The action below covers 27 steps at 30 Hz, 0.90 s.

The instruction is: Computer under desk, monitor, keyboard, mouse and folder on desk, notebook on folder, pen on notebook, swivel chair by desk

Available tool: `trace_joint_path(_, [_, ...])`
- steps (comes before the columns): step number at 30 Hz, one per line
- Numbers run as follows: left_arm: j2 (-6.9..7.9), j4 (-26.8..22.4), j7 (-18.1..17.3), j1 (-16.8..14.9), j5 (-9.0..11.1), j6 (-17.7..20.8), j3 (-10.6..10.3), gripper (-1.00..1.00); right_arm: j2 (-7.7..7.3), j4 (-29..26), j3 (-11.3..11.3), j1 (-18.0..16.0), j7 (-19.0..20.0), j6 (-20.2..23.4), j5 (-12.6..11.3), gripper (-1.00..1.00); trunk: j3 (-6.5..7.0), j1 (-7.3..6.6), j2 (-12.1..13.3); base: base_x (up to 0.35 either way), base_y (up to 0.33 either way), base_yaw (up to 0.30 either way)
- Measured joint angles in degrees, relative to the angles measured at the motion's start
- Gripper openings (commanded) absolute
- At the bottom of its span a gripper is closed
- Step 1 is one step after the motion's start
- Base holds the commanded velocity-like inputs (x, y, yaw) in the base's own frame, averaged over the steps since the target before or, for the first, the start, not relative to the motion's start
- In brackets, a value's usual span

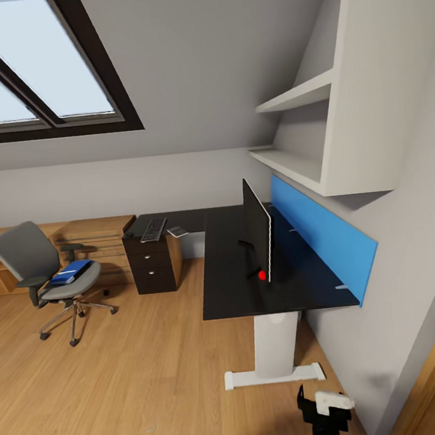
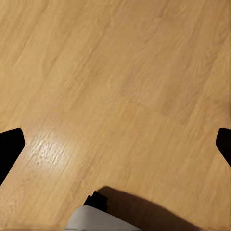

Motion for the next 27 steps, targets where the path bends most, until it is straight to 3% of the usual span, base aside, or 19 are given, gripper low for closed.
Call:
trace_joint_path(4, [0.17, 1.27, -0.5, 1.58, 0.04, -1.02, -0.01, 1.0, -0.74, 1.81, 0.15, 0.96, 5.37, 0.03, -0.25, 1.0, 0.0, 0.0, 0.0, 0.0, 0.0, 0.0])
trace_joint_path(9, [0.38, 1.69, -7.02, 3.77, 0.06, -1.36, -0.1, 1.0, -1.07, 2.36, -0.04, 5.62, 9.86, 0.18, -1.32, 1.0, -0.07, 0.01, 0.01, -0.037, 0.065, 0.107])
trace_joint_path(19, [0.18, 1.71, -7.54, 3.81, -1.71, -1.3, -0.13, 1.0, -1.12, 2.4, 0.1, 5.99, 10.36, 0.14, -0.98, 1.0, -0.21, 0.0, 0.01, -0.11, 0.288, 0.044])
trace_joint_path(27, [-0.04, 1.7, -7.54, 3.83, -1.85, -1.22, -0.32, 1.0, -1.0, 2.33, 0.16, 6.0, 10.33, 0.15, -1.09, 1.0, -0.21, 0.0, 0.01, -0.009, 0.322, 0.05])
